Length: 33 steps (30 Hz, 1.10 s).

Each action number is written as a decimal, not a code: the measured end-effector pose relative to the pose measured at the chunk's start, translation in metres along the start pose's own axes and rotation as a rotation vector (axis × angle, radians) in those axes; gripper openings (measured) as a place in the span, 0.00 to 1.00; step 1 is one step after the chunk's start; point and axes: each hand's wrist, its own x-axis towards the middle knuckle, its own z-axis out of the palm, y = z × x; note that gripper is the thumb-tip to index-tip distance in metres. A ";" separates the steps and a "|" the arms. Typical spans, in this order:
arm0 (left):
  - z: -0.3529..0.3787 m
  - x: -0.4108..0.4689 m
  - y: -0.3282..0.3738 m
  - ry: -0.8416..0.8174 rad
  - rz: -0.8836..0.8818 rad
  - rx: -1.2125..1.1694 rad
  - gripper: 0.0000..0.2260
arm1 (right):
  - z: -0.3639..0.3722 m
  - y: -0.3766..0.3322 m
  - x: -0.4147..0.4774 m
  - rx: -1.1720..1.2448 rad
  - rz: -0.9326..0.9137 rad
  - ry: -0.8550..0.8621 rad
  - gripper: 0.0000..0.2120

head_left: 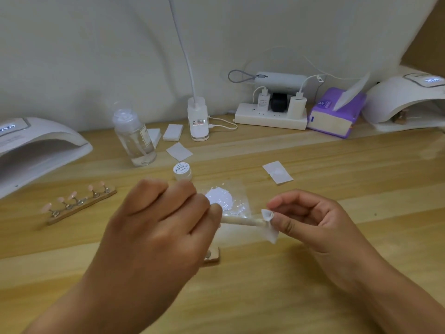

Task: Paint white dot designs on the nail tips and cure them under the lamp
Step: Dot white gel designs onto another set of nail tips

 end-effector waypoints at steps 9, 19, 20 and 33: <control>0.016 -0.034 -0.042 -0.093 -0.330 -0.467 0.12 | -0.014 -0.014 0.007 -0.218 -0.238 0.189 0.09; 0.058 -0.075 -0.088 -0.335 -0.501 -0.676 0.17 | -0.024 0.013 0.014 -1.133 -0.325 0.224 0.13; 0.061 -0.076 -0.089 -0.353 -0.480 -0.668 0.18 | -0.024 0.014 0.014 -1.143 -0.331 0.228 0.13; 0.086 -0.078 -0.085 -0.294 -0.478 -0.710 0.15 | -0.027 0.021 0.014 -1.244 -0.446 0.259 0.10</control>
